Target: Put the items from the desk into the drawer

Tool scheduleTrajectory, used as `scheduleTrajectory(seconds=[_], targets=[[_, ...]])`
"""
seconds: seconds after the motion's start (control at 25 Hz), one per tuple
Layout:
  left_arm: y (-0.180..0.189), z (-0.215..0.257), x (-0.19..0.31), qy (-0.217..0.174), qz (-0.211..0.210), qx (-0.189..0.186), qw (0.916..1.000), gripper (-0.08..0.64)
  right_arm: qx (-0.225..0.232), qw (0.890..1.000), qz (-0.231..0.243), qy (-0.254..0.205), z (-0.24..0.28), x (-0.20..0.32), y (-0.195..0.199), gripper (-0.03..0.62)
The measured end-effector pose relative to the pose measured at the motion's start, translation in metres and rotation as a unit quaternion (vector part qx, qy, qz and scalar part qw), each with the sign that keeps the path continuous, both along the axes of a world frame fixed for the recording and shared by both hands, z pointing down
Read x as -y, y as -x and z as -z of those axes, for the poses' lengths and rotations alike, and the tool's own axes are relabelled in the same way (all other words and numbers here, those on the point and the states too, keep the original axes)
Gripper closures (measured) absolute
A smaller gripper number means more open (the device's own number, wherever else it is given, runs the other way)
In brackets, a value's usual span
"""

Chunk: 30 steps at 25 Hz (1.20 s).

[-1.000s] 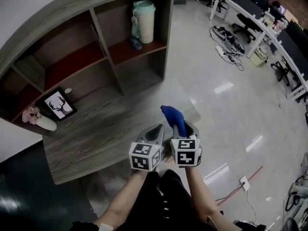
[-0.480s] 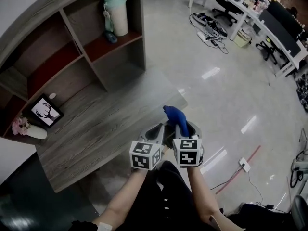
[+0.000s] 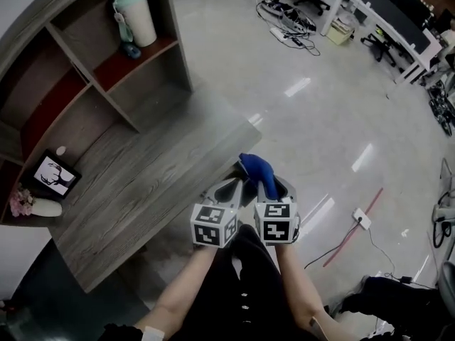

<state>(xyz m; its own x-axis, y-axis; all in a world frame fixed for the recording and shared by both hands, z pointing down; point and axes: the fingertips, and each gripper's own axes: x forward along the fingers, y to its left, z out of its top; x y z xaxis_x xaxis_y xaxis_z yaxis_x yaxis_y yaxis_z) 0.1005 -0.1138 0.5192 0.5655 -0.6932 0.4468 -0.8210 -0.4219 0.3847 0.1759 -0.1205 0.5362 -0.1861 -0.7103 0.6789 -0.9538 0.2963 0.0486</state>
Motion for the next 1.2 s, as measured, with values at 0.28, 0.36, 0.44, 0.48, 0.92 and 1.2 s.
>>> scheduleTrajectory(seconds=[0.28, 0.36, 0.44, 0.48, 0.92, 1.2], targets=[[-0.013, -0.014, -0.01, 0.013, -0.021, 0.008, 0.9997, 0.549, 0.0, 1.0, -0.012, 0.017, -0.016, -0.014, -0.01, 0.471], [-0.013, -0.02, -0.012, 0.017, -0.023, 0.011, 0.9995, 0.549, -0.002, 1.0, -0.011, 0.022, -0.022, -0.017, -0.01, 0.472], [-0.014, -0.025, -0.014, 0.022, -0.022, 0.014, 0.9994, 0.549, -0.003, 1.0, -0.009, 0.028, -0.028, -0.019, -0.012, 0.471], [-0.014, -0.028, -0.015, 0.024, -0.021, 0.015, 0.9994, 0.549, -0.002, 0.999, -0.007, 0.032, -0.031, -0.02, -0.012, 0.471], [-0.003, -0.061, -0.023, 0.044, 0.009, 0.016, 0.9989, 0.549, -0.019, 0.996, 0.041, 0.071, -0.075, -0.024, 0.0, 0.469], [0.013, -0.084, -0.026, 0.045, 0.051, 0.012, 0.9976, 0.551, -0.051, 0.989, 0.11, 0.083, -0.108, -0.021, 0.017, 0.466]])
